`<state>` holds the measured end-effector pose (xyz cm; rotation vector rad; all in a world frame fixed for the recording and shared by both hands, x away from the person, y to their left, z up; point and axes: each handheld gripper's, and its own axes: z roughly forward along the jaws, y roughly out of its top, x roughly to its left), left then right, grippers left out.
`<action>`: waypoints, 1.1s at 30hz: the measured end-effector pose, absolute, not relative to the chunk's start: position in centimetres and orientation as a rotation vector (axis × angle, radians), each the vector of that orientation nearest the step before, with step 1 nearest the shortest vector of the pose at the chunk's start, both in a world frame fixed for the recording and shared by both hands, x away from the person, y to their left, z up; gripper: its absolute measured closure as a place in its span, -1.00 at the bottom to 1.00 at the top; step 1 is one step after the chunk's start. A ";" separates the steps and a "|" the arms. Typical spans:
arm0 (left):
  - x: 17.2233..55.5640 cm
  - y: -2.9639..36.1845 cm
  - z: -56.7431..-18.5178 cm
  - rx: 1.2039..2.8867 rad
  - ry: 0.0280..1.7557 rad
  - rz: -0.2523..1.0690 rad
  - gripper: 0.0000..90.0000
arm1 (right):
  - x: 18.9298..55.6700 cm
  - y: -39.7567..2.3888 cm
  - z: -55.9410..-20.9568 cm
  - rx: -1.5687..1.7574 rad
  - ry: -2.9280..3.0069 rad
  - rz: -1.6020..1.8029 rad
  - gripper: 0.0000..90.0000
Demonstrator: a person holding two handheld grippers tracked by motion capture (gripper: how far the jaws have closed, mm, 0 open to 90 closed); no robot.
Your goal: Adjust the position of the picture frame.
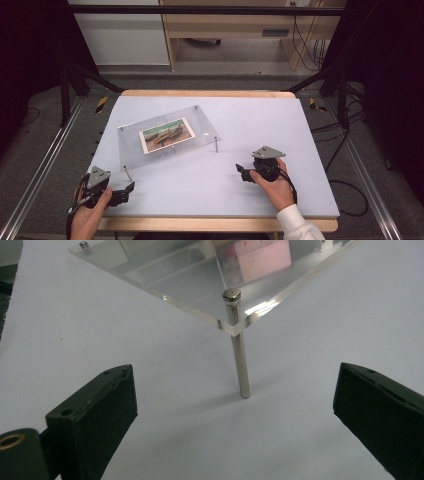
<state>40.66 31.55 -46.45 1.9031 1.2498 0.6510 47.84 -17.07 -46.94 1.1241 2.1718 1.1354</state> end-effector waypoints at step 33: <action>40.8 31.3 -46.8 1.921 1.291 0.573 -0.75 | 54.2 -8.5 -48.4 1.147 2.206 1.181 -0.23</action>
